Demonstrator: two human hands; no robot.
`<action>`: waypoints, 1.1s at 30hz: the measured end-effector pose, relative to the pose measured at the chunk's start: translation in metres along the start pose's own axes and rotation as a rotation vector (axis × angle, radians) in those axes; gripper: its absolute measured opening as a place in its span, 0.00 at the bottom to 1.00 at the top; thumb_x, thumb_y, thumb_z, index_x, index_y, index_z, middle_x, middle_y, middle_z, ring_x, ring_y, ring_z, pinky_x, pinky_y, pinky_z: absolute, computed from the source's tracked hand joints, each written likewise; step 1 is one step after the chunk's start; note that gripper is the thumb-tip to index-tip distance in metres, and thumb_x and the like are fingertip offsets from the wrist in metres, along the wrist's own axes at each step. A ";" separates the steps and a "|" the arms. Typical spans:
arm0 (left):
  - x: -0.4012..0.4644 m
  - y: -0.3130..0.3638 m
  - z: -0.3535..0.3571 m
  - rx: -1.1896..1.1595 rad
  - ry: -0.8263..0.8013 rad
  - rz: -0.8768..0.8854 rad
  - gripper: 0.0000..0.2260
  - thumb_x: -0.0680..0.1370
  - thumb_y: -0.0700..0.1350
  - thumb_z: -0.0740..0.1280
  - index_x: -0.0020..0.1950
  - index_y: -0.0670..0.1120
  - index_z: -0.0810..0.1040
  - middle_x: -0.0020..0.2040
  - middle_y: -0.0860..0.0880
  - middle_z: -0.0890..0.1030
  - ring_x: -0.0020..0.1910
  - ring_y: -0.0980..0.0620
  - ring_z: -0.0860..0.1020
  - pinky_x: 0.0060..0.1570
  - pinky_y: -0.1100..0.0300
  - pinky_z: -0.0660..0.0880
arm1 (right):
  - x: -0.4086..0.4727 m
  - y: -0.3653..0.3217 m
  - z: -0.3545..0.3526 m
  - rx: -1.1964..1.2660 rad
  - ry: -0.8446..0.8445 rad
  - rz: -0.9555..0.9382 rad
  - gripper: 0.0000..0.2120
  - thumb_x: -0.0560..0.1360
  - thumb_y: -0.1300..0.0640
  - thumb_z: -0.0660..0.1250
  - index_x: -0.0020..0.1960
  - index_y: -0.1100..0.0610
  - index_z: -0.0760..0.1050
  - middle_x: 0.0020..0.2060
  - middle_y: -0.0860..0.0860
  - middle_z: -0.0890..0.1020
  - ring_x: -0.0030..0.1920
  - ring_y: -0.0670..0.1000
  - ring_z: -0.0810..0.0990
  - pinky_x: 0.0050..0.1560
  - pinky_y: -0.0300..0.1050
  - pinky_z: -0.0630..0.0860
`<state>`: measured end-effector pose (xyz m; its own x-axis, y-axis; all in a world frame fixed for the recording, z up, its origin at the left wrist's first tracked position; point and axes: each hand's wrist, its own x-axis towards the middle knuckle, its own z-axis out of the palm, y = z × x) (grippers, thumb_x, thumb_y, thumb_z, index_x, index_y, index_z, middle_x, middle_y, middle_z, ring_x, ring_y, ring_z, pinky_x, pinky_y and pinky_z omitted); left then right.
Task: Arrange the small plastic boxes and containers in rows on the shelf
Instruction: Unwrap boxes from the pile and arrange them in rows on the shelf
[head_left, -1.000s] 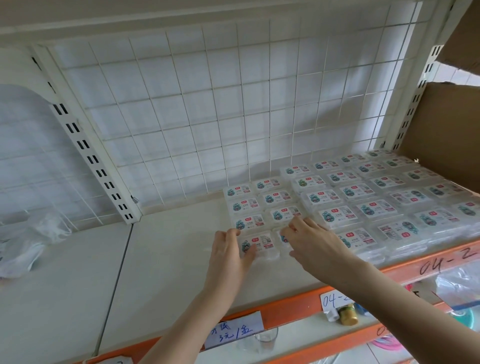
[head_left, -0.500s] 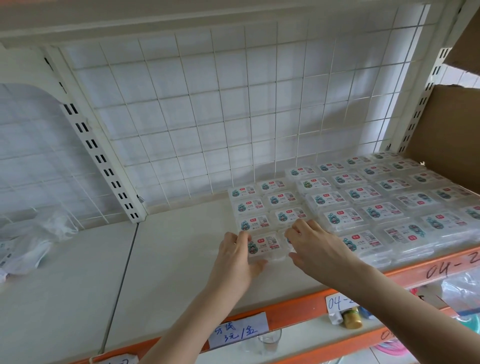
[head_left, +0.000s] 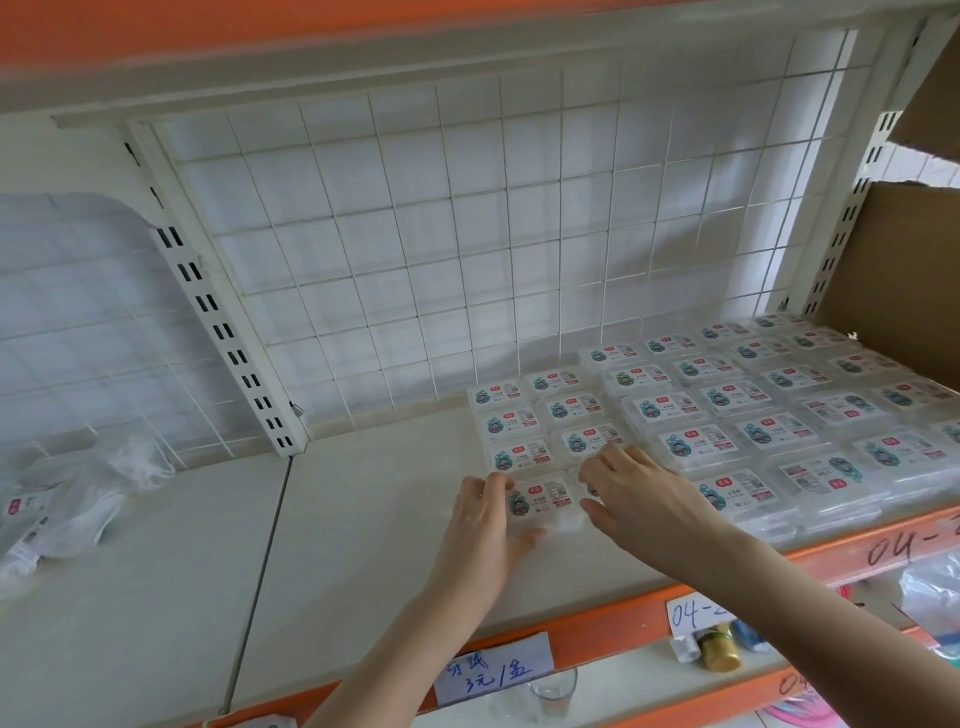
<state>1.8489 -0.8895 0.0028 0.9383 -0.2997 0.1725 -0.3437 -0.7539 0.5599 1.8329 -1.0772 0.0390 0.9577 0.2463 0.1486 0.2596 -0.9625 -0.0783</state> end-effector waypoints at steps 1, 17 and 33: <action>-0.001 -0.001 -0.001 -0.032 -0.001 -0.014 0.25 0.74 0.54 0.68 0.67 0.46 0.64 0.62 0.48 0.67 0.60 0.51 0.71 0.55 0.66 0.69 | 0.002 -0.003 0.000 -0.003 0.031 -0.008 0.12 0.80 0.50 0.56 0.61 0.53 0.69 0.58 0.48 0.72 0.61 0.50 0.71 0.52 0.44 0.75; -0.112 -0.135 -0.119 0.201 0.404 -0.187 0.07 0.77 0.46 0.62 0.54 0.50 0.76 0.50 0.54 0.78 0.52 0.53 0.76 0.49 0.57 0.75 | 0.065 -0.204 0.028 0.218 0.062 -0.402 0.08 0.78 0.50 0.57 0.50 0.46 0.75 0.45 0.43 0.79 0.47 0.47 0.79 0.40 0.43 0.74; -0.223 -0.303 -0.256 0.320 0.679 -0.402 0.11 0.71 0.45 0.57 0.44 0.48 0.79 0.40 0.53 0.80 0.41 0.49 0.78 0.36 0.58 0.76 | 0.124 -0.460 0.060 0.387 -0.013 -0.680 0.10 0.80 0.52 0.56 0.58 0.47 0.74 0.54 0.42 0.76 0.56 0.45 0.75 0.50 0.41 0.71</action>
<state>1.7537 -0.4444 0.0022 0.7751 0.3646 0.5160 0.1220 -0.8877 0.4439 1.8394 -0.5970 0.0341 0.5738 0.7711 0.2759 0.8122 -0.4926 -0.3125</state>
